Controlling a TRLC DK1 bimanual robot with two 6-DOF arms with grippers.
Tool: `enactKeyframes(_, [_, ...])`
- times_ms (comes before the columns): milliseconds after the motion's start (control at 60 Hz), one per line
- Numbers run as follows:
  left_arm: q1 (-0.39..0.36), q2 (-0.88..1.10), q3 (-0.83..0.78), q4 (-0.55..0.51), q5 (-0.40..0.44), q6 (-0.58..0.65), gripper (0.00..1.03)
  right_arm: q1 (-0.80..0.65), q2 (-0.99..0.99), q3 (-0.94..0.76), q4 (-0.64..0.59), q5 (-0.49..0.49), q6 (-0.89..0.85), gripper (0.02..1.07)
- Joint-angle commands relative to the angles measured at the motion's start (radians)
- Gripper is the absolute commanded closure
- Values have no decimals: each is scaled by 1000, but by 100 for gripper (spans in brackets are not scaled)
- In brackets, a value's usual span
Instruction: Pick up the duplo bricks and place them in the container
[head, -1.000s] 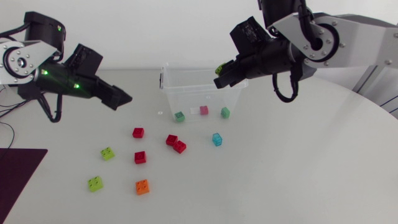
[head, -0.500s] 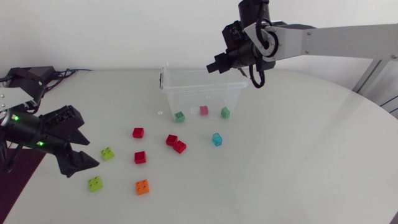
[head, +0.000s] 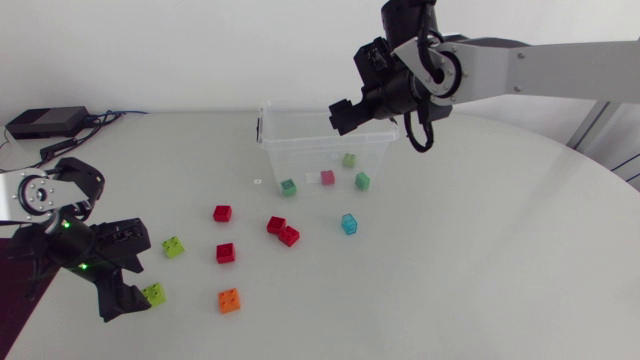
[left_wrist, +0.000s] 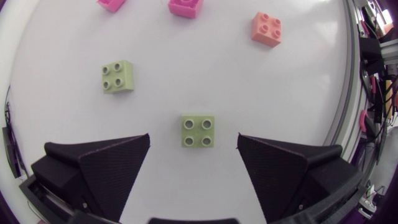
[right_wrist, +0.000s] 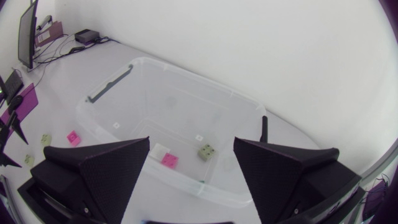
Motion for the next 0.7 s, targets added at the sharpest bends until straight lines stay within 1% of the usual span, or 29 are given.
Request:
enactKeyframes(0, [-12,60,-17,26,-14,14,6,18,-75,-83,-25,4,-1,7])
enactKeyframes(133, [-22,98,-15,41,-22,7,8,44,-158,-180,-66,3,13,7])
enactKeyframes(183, [-24,116,-14,49,-28,6,12,54,-185,-220,-75,3,15,7])
enactKeyframes(233, [-24,124,-12,51,-29,6,12,60,-205,-246,-78,3,16,7])
enactKeyframes(250, [-24,129,-7,52,-29,6,16,70,-224,-275,-80,3,19,7])
enactKeyframes(267, [-22,132,-6,52,-28,6,17,74,-231,-287,-80,3,21,7])
enactKeyframes(333, [-22,136,-3,52,-28,6,18,92,-256,-338,-80,3,36,7])
enactKeyframes(350, [-24,141,-1,52,-28,6,20,100,-259,-352,-80,3,42,7])
enactKeyframes(400, [-24,158,2,57,-28,4,30,118,-259,-387,-82,12,62,7])
enactKeyframes(433, [-26,176,2,66,-28,0,42,129,-253,-404,-86,21,79,7])
enactKeyframes(450, [-27,182,3,69,-28,0,45,135,-245,-413,-88,24,90,7])
enactKeyframes(483, [-27,195,8,74,-28,-2,58,143,-230,-419,-91,35,101,7])
enactKeyframes(500, [-27,196,8,74,-28,-3,59,150,-213,-421,-97,44,113,7])
enactKeyframes(517, [-32,198,12,75,-28,-13,72,152,-208,-422,-102,49,117,7])
enactKeyframes(533, [-33,198,14,75,-28,-16,79,155,-198,-424,-105,52,124,7])
enactKeyframes(583, [-35,187,17,72,-25,-22,83,162,-161,-427,-105,66,144,7])
enactKeyframes(683, [-41,150,16,57,-19,-26,83,161,-118,-425,-109,69,168,8])
